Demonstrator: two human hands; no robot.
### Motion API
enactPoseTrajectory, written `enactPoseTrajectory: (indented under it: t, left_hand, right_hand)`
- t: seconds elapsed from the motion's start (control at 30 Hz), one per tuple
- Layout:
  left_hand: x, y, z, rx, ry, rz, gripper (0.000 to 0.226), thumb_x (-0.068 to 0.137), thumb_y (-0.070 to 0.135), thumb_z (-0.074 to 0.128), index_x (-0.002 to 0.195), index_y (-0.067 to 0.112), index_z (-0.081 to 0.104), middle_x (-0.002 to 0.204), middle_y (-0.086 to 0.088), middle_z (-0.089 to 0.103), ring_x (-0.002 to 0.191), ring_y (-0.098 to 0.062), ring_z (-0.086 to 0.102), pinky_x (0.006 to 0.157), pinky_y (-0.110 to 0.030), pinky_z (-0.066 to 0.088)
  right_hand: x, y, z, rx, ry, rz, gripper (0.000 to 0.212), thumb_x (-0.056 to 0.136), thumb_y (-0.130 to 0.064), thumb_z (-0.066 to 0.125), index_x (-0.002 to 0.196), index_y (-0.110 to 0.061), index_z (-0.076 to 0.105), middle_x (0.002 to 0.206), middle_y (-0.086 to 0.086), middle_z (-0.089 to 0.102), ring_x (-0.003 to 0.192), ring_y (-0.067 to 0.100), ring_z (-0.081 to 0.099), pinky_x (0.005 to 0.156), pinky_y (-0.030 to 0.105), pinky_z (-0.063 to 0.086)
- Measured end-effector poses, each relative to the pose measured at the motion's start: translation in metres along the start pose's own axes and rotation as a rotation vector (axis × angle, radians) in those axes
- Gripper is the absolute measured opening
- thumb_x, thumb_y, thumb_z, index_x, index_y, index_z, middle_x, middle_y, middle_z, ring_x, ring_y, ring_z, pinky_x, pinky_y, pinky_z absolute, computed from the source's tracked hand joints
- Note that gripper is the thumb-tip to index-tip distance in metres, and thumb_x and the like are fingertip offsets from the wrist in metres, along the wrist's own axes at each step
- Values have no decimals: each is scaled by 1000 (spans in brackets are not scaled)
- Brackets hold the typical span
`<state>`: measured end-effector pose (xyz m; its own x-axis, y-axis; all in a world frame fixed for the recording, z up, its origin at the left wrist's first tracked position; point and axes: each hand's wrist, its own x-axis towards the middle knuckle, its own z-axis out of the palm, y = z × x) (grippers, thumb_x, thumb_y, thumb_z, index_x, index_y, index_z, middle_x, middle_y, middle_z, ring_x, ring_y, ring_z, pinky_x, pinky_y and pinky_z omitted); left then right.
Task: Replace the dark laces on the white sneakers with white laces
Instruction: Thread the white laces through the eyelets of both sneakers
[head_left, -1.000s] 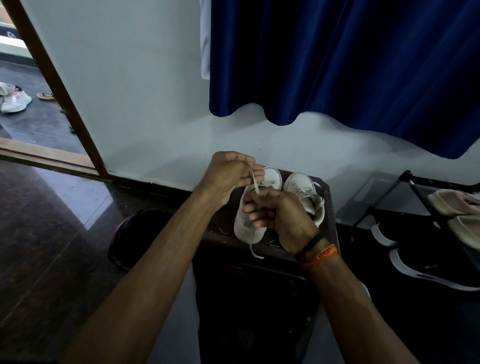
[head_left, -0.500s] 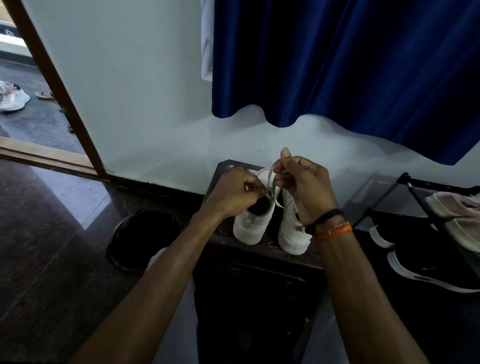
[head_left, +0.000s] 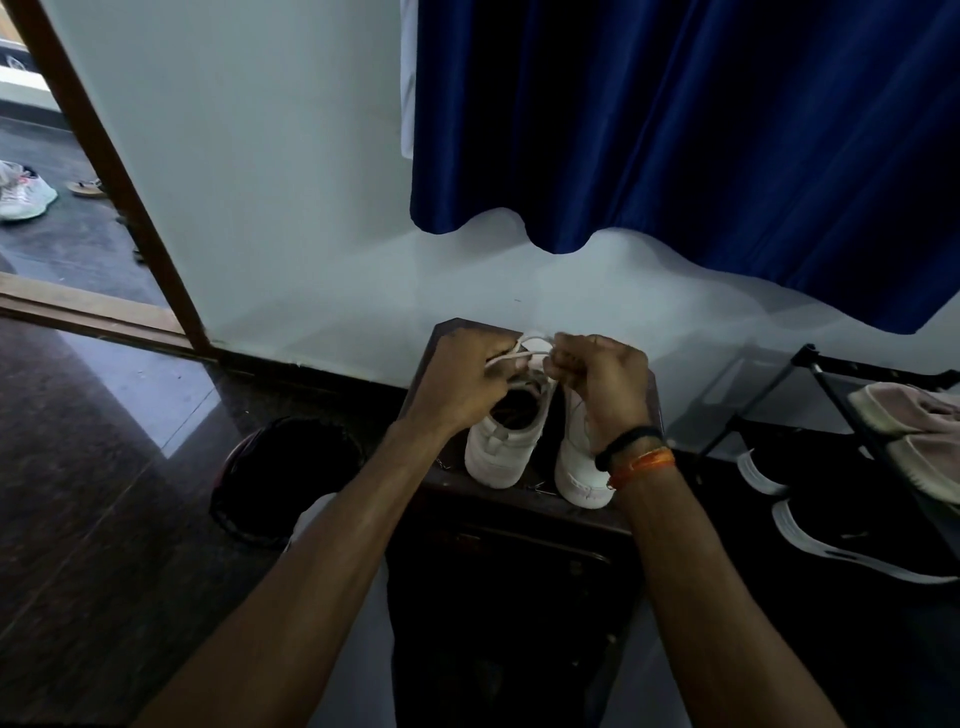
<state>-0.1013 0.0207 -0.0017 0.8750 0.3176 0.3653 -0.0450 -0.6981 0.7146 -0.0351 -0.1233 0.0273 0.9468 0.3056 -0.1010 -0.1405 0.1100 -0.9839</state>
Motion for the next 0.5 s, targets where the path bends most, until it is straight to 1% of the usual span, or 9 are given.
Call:
enactPoseTrajectory:
  t: [0.03, 0.1, 0.17, 0.2, 0.27, 0.3, 0.33, 0.4, 0.5]
  left_hand:
    - [2, -2, -3, 22, 2, 17, 27, 89, 18, 73, 64, 27, 66, 59, 11, 60, 56, -3, 52, 54, -18, 34]
    - [5, -7, -5, 35, -1, -8, 8, 88, 19, 75, 88, 24, 81, 81, 11, 74, 75, -2, 60, 71, -17, 41]
    - [7, -8, -7, 105, -8, -66, 17, 89, 24, 74, 105, 25, 80, 90, 12, 71, 98, -14, 56, 84, -22, 37]
    - [8, -8, -8, 92, -16, -94, 17, 91, 23, 72, 105, 24, 80, 84, 14, 65, 99, -12, 54, 83, -21, 36]
    - [9, -3, -7, -10, -48, -153, 13, 92, 19, 69, 93, 22, 82, 70, 11, 62, 80, 1, 56, 70, -19, 41]
    - [10, 0, -6, -54, -67, -195, 15, 92, 20, 68, 84, 20, 81, 68, 2, 66, 70, 0, 58, 64, -25, 44]
    - [11, 1, -4, -96, -90, -256, 17, 91, 20, 66, 79, 16, 78, 71, -2, 69, 69, -4, 60, 63, -31, 47]
    - [10, 2, 3, -204, -119, -375, 17, 86, 12, 61, 82, 16, 77, 81, 0, 74, 81, -12, 67, 68, -29, 51]
    - [8, 4, 10, -289, -103, -495, 23, 83, 7, 59, 95, 18, 74, 93, 3, 73, 92, -11, 66, 74, -25, 51]
  right_hand:
    - [1, 4, -5, -192, 48, -72, 20, 88, -7, 70, 72, 3, 67, 67, 8, 71, 63, 19, 71, 67, 28, 59]
    - [5, 11, -13, -499, 113, -197, 19, 83, -18, 74, 69, -6, 73, 66, 3, 73, 66, 16, 73, 74, 35, 61]
    - [7, 14, -17, -685, 140, -294, 17, 79, -26, 74, 65, -16, 74, 63, -3, 72, 66, 14, 71, 76, 37, 60]
    - [7, 15, -18, -745, 130, -330, 16, 79, -26, 74, 65, -17, 74, 63, -5, 71, 66, 12, 69, 74, 36, 58]
    - [3, 16, -16, -828, 64, -406, 14, 79, -25, 74, 66, -18, 73, 70, -7, 72, 70, 8, 66, 72, 32, 55]
    - [1, 17, -14, -840, 12, -448, 15, 78, -25, 75, 65, -18, 71, 74, -7, 72, 72, 8, 66, 71, 31, 54]
    - [1, 20, -11, -843, -43, -490, 16, 77, -25, 74, 64, -18, 69, 77, -7, 73, 75, 8, 66, 71, 31, 53]
    - [0, 26, -7, -889, -140, -563, 18, 74, -28, 68, 62, -14, 66, 81, -5, 73, 77, 10, 66, 69, 32, 52]
    - [0, 32, -4, -1047, -234, -617, 14, 79, -23, 71, 68, -14, 71, 80, -1, 71, 76, 20, 65, 65, 34, 49]
